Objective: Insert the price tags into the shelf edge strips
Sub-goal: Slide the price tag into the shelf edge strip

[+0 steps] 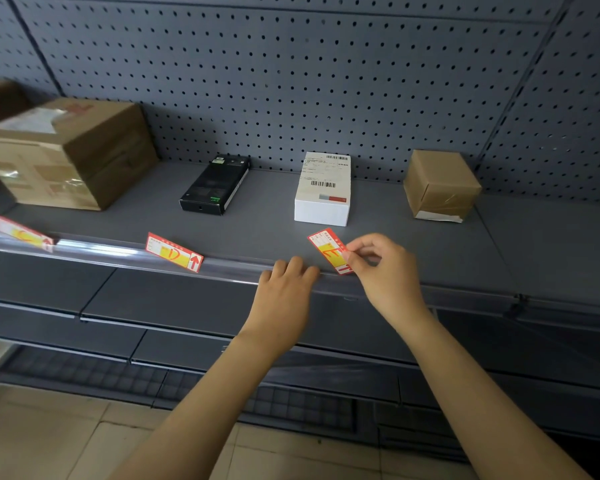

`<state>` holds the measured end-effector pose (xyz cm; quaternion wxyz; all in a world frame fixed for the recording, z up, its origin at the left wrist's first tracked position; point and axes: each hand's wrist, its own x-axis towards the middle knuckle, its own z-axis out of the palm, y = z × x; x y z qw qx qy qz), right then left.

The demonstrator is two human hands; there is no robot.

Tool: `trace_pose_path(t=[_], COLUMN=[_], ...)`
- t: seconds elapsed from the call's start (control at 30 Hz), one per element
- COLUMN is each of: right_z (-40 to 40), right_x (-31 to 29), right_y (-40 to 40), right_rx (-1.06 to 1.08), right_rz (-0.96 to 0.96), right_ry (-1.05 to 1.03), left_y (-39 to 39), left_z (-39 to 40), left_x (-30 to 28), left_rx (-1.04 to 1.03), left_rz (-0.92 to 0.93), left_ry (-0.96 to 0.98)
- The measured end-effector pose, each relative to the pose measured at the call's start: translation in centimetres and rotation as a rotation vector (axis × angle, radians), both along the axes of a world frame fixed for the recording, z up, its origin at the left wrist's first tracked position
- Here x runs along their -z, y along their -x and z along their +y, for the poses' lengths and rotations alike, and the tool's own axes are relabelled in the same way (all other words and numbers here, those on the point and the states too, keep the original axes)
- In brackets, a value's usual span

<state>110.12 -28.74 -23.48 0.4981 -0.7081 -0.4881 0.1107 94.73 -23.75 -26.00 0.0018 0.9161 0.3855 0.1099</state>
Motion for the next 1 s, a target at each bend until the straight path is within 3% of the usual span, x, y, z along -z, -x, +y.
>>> trace_pose_path(t=[0.6,1.0], right_z=[-0.2,0.4], right_x=[1.0,1.2], right_y=[0.1,1.1], right_rx=[-0.033,-0.098], right_rz=[-0.036,-0.468], right_ry=[0.054,0.156], left_y=[-0.2,0.5], left_z=[-0.4,-0.8], left_x=[-0.7,-0.7], left_rx=[0.041,0.063], left_rz=[0.03,0.056], left_ry=[0.004,0.026])
